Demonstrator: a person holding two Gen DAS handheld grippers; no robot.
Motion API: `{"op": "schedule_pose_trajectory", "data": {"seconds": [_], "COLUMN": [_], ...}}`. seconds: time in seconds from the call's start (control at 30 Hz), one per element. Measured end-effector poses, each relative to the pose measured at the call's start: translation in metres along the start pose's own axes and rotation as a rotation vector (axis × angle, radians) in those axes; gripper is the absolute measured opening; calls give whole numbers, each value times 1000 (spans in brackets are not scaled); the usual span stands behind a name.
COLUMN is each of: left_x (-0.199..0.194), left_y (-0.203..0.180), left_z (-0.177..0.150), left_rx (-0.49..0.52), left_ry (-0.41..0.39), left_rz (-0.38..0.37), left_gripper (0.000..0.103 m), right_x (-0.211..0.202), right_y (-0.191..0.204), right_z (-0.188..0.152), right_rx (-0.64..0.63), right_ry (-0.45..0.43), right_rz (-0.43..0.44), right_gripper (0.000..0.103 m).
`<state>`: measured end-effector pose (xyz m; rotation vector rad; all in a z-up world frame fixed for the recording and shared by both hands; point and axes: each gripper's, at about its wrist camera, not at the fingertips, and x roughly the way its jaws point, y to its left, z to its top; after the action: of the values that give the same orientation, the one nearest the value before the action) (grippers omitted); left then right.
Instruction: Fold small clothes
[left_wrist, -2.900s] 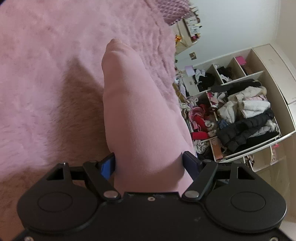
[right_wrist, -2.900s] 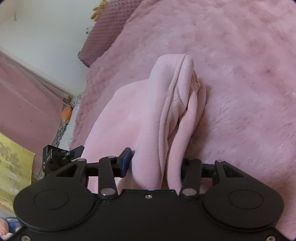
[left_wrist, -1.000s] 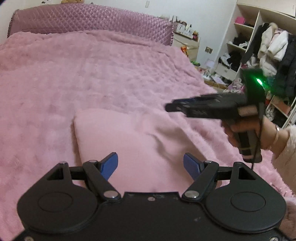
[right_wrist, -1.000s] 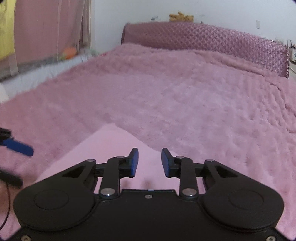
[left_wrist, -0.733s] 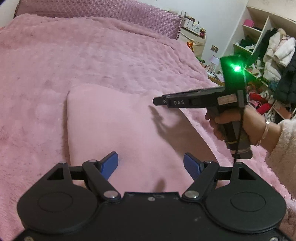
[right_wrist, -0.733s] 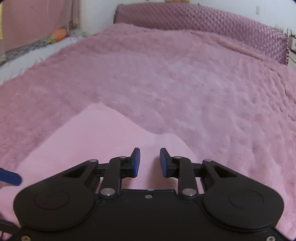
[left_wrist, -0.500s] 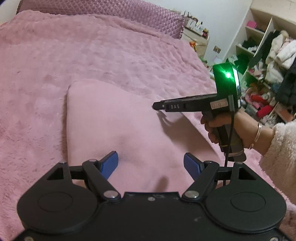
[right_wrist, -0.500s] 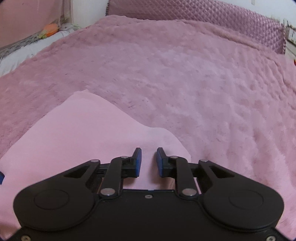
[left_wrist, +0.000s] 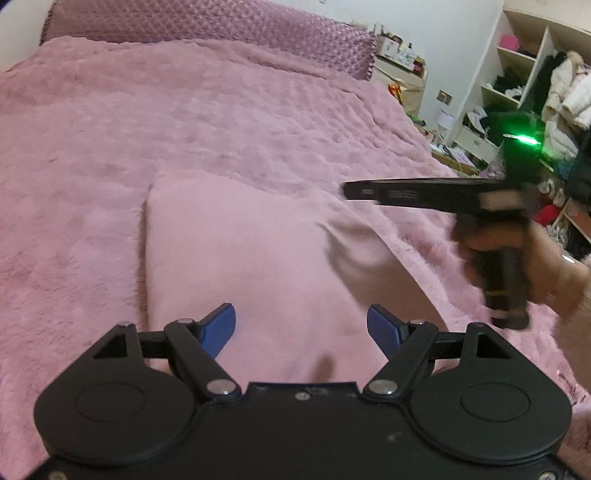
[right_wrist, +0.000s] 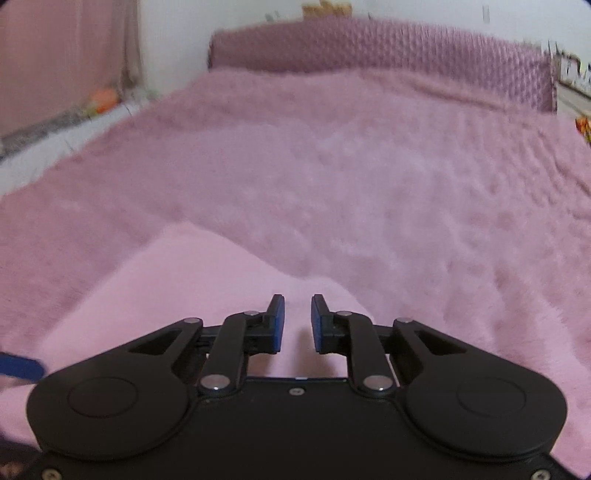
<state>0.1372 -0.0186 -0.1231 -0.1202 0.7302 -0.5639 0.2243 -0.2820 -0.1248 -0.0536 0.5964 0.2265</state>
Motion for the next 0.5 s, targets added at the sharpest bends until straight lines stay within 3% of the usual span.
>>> {"op": "schedule_pose_trajectory", "data": {"seconds": [0.27,0.5], "left_x": [-48,-50], "left_y": [-2,0], "left_z": [-12,-27], "left_rx": [-47,-82], "left_ry": [-70,-49], "left_rz": [89,68], "left_gripper": [82,82], "right_x": [-102,-118], "right_y": [44,75], "right_z": [-32,-82], "right_rx": [-133,-190], "right_ry": [-72,-15], "right_rz": [38,63], "right_gripper": [14,14]}}
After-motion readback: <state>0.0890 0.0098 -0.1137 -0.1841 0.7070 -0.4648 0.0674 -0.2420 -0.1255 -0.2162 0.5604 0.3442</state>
